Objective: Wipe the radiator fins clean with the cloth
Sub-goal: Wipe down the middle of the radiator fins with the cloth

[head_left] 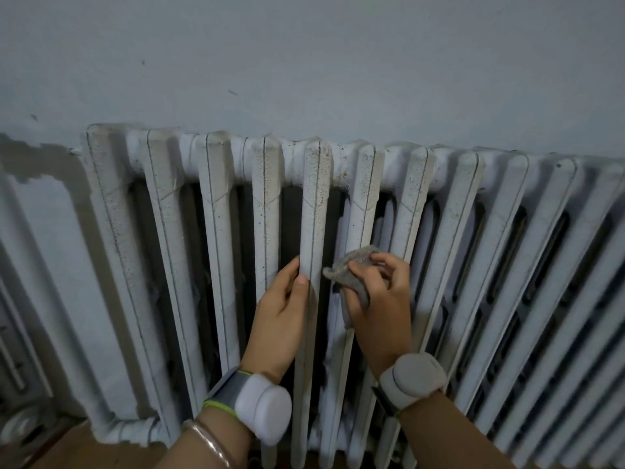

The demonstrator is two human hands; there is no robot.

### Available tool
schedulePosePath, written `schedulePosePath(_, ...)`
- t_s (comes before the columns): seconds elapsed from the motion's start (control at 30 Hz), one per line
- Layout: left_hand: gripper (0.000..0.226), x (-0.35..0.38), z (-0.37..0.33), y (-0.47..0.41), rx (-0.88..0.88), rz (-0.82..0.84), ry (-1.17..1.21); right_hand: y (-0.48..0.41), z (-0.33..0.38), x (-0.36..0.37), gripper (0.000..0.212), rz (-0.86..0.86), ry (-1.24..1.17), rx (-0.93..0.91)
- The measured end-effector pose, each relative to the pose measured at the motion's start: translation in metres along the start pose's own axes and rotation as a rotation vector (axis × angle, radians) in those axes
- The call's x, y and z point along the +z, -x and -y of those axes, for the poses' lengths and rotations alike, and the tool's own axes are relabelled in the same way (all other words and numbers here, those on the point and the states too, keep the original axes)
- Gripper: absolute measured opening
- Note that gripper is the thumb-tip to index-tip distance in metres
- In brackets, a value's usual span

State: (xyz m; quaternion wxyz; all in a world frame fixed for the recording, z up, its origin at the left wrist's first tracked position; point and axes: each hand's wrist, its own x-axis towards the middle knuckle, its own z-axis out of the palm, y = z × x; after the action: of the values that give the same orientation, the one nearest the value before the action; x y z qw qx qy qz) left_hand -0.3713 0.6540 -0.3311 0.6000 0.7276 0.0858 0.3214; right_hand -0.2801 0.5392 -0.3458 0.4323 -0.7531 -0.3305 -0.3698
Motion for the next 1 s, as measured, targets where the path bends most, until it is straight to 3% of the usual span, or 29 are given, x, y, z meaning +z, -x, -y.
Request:
schedulePosePath(0.23, 0.044, 0.002, -0.009, 0.002, -0.020, 0.007, 0.003, 0.019, -0.019, 0.004, 0.037, 0.141, -0.053, -0.019)
schedulePosePath(0.37, 0.042, 0.005, -0.010, 0.002, -0.063, 0.007, 0.002, 0.024, -0.029, -0.001, 0.031, 0.180, -0.016, -0.114)
schedulePosePath(0.53, 0.041, 0.008, -0.013, -0.006, -0.134, -0.060, 0.020, -0.001, -0.003, -0.028, 0.026, 0.016, -0.101, -0.214)
schedulePosePath(0.77, 0.039, 0.013, -0.015, -0.006, -0.130, -0.100, 0.091, -0.056, 0.038, -0.043, 0.032, -0.265, -0.166, -0.161)
schedulePosePath(0.87, 0.029, 0.013, -0.012, -0.005, -0.130, -0.102, 0.139, -0.065, 0.039, -0.034, 0.030, -0.268, -0.168, -0.156)
schedulePosePath(1.0, 0.032, 0.012, -0.012, -0.006, -0.126, -0.094, 0.180, -0.051, 0.024, -0.019, 0.027, -0.190, -0.091, -0.189)
